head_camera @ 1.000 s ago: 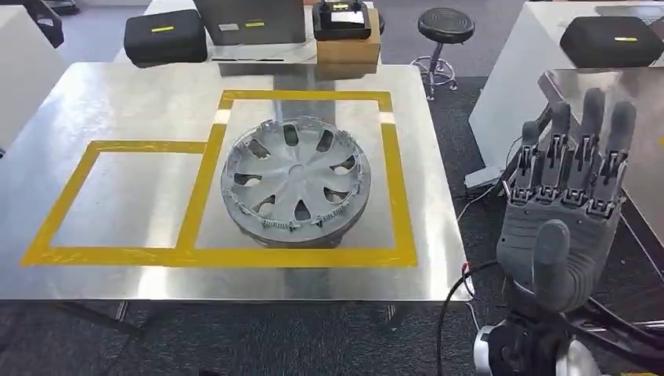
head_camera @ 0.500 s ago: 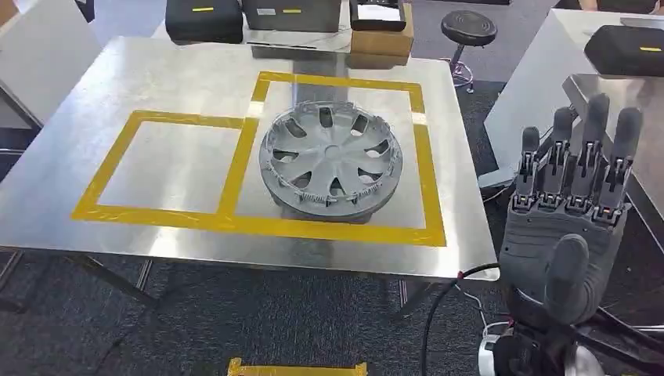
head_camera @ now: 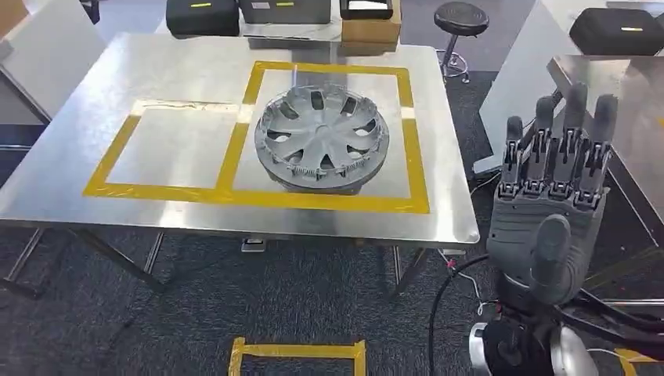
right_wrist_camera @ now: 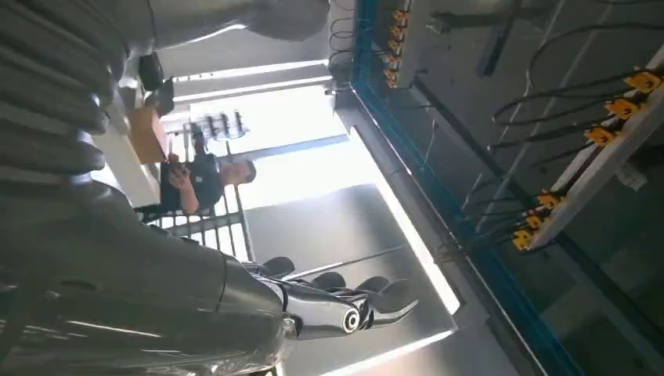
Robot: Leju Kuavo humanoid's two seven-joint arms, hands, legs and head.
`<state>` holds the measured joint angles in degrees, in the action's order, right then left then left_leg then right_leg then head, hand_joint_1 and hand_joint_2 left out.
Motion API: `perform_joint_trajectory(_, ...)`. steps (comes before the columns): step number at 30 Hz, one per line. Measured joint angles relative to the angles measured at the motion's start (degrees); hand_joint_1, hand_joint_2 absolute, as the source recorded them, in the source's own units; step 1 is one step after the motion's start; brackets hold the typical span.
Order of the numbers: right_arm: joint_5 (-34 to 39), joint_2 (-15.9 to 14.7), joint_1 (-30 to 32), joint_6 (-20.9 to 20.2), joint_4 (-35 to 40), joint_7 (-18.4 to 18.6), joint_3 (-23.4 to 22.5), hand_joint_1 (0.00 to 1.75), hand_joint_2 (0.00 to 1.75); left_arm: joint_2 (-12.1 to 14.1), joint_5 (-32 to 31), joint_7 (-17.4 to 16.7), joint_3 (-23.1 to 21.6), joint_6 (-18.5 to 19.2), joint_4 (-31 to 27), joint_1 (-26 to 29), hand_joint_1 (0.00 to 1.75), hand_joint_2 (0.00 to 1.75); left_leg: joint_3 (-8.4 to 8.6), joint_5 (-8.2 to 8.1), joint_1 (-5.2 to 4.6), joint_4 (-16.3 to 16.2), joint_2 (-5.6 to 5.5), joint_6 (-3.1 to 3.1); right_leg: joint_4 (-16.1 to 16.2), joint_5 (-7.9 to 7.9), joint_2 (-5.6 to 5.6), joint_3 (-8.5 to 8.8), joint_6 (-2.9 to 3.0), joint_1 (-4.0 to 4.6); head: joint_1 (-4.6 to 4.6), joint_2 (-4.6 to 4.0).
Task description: Take the parts from the cabinet and place them on the table.
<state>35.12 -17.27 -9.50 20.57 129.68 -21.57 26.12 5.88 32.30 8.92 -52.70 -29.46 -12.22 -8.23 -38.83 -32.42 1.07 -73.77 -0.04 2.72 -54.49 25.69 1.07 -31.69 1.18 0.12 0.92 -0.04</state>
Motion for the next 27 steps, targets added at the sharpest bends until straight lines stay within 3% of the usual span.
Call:
perform_joint_trajectory(1, -0.7, 0.0, 0.2, 0.2, -0.2, -0.3, 0.0, 0.00, 1.75, 0.1, 0.0, 0.1, 0.0, 0.0, 0.0, 0.0, 0.00, 0.00, 2.60, 2.31, 0.35, 2.9, 0.12, 0.46, -0.8, -0.24, 0.15, -1.09, -0.36, -0.35, -0.20, 0.00)
perform_joint_trajectory(2, -1.4, 0.0, 0.4, 0.6, -0.3, -0.6, 0.0, 0.00, 1.75, 0.1, 0.0, 0.1, 0.0, 0.0, 0.0, 0.0, 0.00, 0.00, 6.15, 3.39, 0.80, 7.5, 0.33, 1.00, -1.8, -0.38, 0.23, -2.17, -0.64, -0.64, -0.37, 0.00)
perform_joint_trajectory(3, -2.0, 0.0, 0.5, 0.9, -0.3, -0.7, 0.0, 0.00, 1.75, 0.1, -0.1, 0.2, 0.0, 0.1, 0.0, -0.1, 0.00, 0.00, 9.10, 1.30, 1.25, 12.2, 0.48, 1.75, -2.9, -0.41, 0.27, -2.95, -1.08, -0.63, -0.70, 0.00)
perform_joint_trajectory(4, -2.5, 0.0, 0.6, 1.1, -0.3, -1.0, -0.1, 0.00, 1.75, 0.0, -0.3, 0.2, 0.0, 0.1, -0.1, -0.1, 0.00, 0.00, 11.04, -0.12, 0.71, 15.1, 0.22, 1.32, -3.9, -0.41, 0.14, -3.73, -1.49, -0.51, -1.45, 0.00)
perform_joint_trajectory(5, -3.0, 0.0, 0.9, 1.4, -0.3, -1.1, -0.1, 0.00, 1.75, 0.1, -0.5, 0.1, 0.0, 0.2, 0.0, 0.0, 0.00, 0.00, 10.48, -0.39, 0.70, 14.7, 0.15, 0.21, -4.1, -0.69, 0.16, -3.80, -1.89, -0.42, -1.14, 0.00)
perform_joint_trajectory(8, -4.0, 0.0, 2.4, 2.7, -0.3, -1.1, -0.2, 0.00, 1.75, 0.0, -1.4, -0.7, 0.0, 0.8, 0.0, 0.3, 0.00, 0.00, 9.02, 0.74, 0.54, 14.7, 0.03, -2.04, -3.9, -1.75, 0.25, -4.12, -2.66, -0.90, -0.63, 0.00)
perform_joint_trajectory(9, -4.1, 0.0, 2.9, 2.9, -0.3, -1.1, -0.2, 0.00, 1.75, 0.0, -1.8, -1.0, 0.0, 0.9, 0.0, 0.2, 0.00, 0.00, 8.63, 1.46, 0.46, 14.6, -0.04, -2.74, -4.8, 0.54, 0.00, -4.79, -3.05, -0.99, -0.72, 0.00)
perform_joint_trajectory(10, -4.2, 0.0, 3.3, 3.0, -0.3, -1.0, -0.2, 0.00, 1.75, 0.0, -2.0, -1.2, 0.0, 1.1, 0.0, 0.2, 0.00, 0.00, 7.69, 2.18, 0.40, 14.6, -0.05, -3.16, -7.6, 4.38, -0.26, -5.42, -3.28, -1.04, -0.24, -0.02)
perform_joint_trajectory(12, -5.2, 0.0, 4.0, 3.3, -0.3, -0.4, -0.2, 0.00, 1.75, -0.2, -2.6, -1.6, 0.0, 1.4, 0.0, 0.4, 0.00, 0.00, 5.82, 3.65, 0.04, 14.6, -0.22, -3.55, -16.1, 11.05, -0.49, -6.70, -3.51, -1.02, 0.37, 0.00)
perform_joint_trajectory(13, -5.8, 0.0, 4.4, 3.5, -0.3, 0.0, -0.2, 0.00, 1.75, -0.3, -2.9, -1.7, 0.0, 1.4, 0.0, 0.6, 0.00, 0.00, 4.91, 4.28, -0.18, 14.5, -0.25, -3.69, -19.4, 12.45, -0.51, -6.86, -3.39, -0.99, 0.68, 0.00)
perform_joint_trajectory(14, -6.2, 0.0, 4.6, 3.8, -0.3, 0.2, -0.1, 0.00, 1.75, -0.4, -3.0, -1.8, -0.1, 1.4, 0.0, 0.9, 0.00, 0.00, 3.99, 4.98, -0.50, 14.5, -0.24, -3.78, -21.0, 12.08, -0.55, -6.36, -3.10, -0.86, 0.94, 0.00)
perform_joint_trajectory(15, -6.4, 0.0, 4.7, 3.8, -0.3, 0.3, -0.1, 0.00, 1.75, -0.4, -3.1, -1.9, -0.1, 1.4, 0.0, 1.1, 0.00, 0.00, 3.18, 5.59, -0.74, 14.5, -0.22, -3.84, -20.4, 10.40, -0.61, -5.01, -2.63, -0.67, 1.38, 0.00)
perform_joint_trajectory(17, -6.6, 0.0, 4.7, 3.9, -0.3, 0.5, -0.1, 0.00, 1.75, -0.5, -3.2, -1.9, -0.1, 1.4, 0.0, 1.2, 0.00, 0.00, 1.84, 6.83, -1.43, 14.5, -0.21, -3.89, -12.9, 6.25, -0.70, 0.63, -0.93, 0.17, 1.94, 0.00)
perform_joint_trajectory(18, -6.6, 0.0, 4.7, 3.9, -0.2, 0.5, -0.1, 0.00, 1.75, -0.7, -3.2, -1.9, -0.1, 1.4, -0.1, 1.2, 0.00, 0.00, 1.55, 7.39, -1.16, 14.5, -0.17, -4.02, -7.3, 5.93, -0.79, 4.39, 0.51, 1.03, 1.97, 0.00)
perform_joint_trajectory(19, -6.7, 0.0, 4.7, 3.9, 0.1, 0.6, -0.1, 0.00, 1.75, -1.0, -3.2, -1.9, -0.1, 1.4, -0.1, 1.2, 0.00, 0.00, 1.33, 7.87, -1.59, 14.5, -0.26, -3.65, -2.1, 7.58, -0.68, 7.48, 1.85, 1.95, 1.77, 0.00)
perform_joint_trajectory(20, -6.9, -0.1, 4.6, 3.9, 0.4, 0.6, -0.1, 0.00, 1.75, -1.0, -3.3, -1.9, -0.1, 1.4, -0.1, 1.2, 0.00, 0.00, 1.17, 8.44, -1.41, 14.7, -0.08, -3.40, 0.1, 7.97, -0.63, 8.45, 1.43, 1.71, 1.86, 0.00)
perform_joint_trajectory(21, -6.9, -0.1, 4.6, 3.9, 0.4, 0.6, -0.1, 0.00, 1.75, -1.2, -3.3, -1.9, -0.1, 1.4, -0.1, 1.2, 0.00, 0.00, 1.10, 9.18, -1.11, 15.0, -0.02, -3.14, -0.3, 7.29, -0.90, 7.98, 1.03, 2.08, 1.92, 0.00)
perform_joint_trajectory(23, -6.9, -0.1, 4.8, 3.9, 0.4, 0.6, 0.0, 0.00, 1.75, -1.2, -3.3, -2.0, -0.2, 1.5, -0.1, 1.4, 0.00, 0.00, 1.00, 10.55, -1.09, 15.6, 0.05, -2.58, 0.3, 5.88, -0.83, 7.46, 1.30, 2.12, 2.72, 0.00)
perform_joint_trajectory(24, -7.0, 0.0, 4.8, 4.0, 0.4, 0.7, 0.0, 0.00, 1.75, -1.2, -3.3, -2.2, -0.2, 1.5, 0.0, 1.6, 0.00, 0.00, 0.40, 9.24, -1.05, 14.9, 0.04, -2.54, 1.2, 4.70, -0.22, 6.99, 0.79, 1.39, 3.04, 0.00)
perform_joint_trajectory(25, -7.3, 0.0, 4.9, 4.3, 0.4, 1.2, 0.0, 0.00, 1.75, -1.2, -3.6, -2.4, -0.2, 1.5, -0.1, 1.6, 0.00, 0.00, -0.31, 5.90, -1.08, 13.4, -0.01, -2.06, 1.4, 3.82, -0.56, 6.18, 1.07, 1.42, 2.71, -0.02)
perform_joint_trajectory(27, -8.1, 0.0, 5.0, 5.0, 0.4, 1.9, 0.1, 0.00, 1.75, -1.2, -4.1, -3.3, -0.2, 1.5, 0.0, 1.6, 0.00, 0.00, -1.92, -1.34, -0.76, 6.0, -0.04, -1.49, 1.1, 2.61, -0.50, 4.20, 1.17, 1.25, 2.03, 0.00)
